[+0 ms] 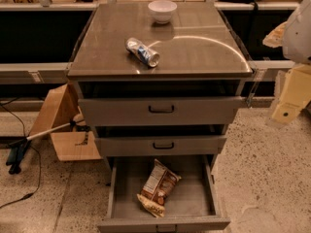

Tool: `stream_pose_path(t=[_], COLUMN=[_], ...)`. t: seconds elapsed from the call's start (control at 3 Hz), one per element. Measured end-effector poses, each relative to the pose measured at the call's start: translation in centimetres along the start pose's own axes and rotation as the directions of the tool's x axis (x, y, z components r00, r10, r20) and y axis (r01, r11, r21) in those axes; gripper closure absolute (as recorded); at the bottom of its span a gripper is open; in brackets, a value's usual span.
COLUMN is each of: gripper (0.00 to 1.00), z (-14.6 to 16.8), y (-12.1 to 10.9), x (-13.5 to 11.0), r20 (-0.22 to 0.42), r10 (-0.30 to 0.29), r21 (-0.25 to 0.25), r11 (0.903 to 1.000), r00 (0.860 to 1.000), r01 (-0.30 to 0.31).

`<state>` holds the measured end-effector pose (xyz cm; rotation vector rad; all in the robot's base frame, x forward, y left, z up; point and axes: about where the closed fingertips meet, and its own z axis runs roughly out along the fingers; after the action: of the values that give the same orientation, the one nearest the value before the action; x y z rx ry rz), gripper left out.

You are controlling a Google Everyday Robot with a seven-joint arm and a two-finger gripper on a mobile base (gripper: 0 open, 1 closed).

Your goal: Pick brown chip bag from bottom drawer and place on counter

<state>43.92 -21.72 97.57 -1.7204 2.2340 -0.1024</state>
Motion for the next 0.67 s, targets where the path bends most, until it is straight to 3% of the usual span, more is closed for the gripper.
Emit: stream_pose_path(t=[0.67], gripper=[0.00], z=[-0.42], y=[0.21], x=[-0.01], r20=[0.009], r10=[-0.014], r21=[0.004], r11=[0.9999], r00=[1.000], r01=[0.014])
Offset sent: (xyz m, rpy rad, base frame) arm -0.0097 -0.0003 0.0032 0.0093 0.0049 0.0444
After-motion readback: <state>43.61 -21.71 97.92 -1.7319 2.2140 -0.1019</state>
